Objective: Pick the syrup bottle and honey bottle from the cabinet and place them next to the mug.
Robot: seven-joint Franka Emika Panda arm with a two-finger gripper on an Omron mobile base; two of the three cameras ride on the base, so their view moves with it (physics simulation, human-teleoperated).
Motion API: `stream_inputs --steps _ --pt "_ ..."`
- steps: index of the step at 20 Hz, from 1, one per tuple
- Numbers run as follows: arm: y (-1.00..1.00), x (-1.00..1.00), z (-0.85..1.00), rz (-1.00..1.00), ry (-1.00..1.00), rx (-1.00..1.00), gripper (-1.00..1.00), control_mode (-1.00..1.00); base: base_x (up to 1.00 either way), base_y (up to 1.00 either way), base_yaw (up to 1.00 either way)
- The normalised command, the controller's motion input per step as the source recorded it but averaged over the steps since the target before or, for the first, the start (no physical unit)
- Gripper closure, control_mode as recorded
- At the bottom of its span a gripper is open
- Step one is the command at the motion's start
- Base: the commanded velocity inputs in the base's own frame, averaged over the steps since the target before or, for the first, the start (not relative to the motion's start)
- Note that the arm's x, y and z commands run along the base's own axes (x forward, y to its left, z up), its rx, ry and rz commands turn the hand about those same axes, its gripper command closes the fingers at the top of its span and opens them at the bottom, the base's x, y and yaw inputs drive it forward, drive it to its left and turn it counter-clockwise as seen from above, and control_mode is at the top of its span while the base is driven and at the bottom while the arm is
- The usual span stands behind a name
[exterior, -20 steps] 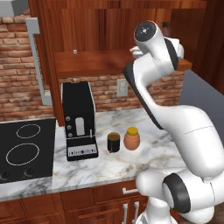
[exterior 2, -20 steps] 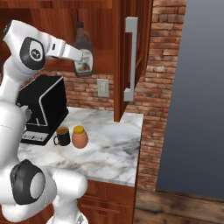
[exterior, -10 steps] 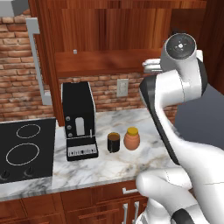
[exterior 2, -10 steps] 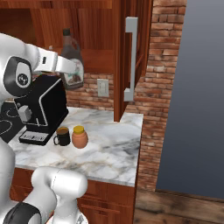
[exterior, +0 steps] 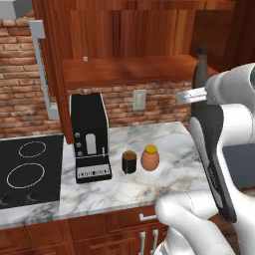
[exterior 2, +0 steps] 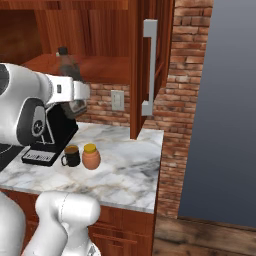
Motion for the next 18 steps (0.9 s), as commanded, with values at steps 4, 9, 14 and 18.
stream_inputs --steps 4,9,14,18 --pt "0.0 -0.37 -0.29 0.33 0.0 0.0 1.0 -1.0 0.0 0.0 0.0" --pt "-0.06 -0.1 -0.43 0.25 0.0 0.0 1.0 -1.0 0.0 0.0 0.0" --pt "-0.2 0.0 -0.54 0.17 0.0 0.04 1.0 -1.0 0.0 0.0 0.0" --pt "-0.24 0.0 -0.54 0.09 0.0 0.08 1.0 -1.0 0.0 0.0 0.0"
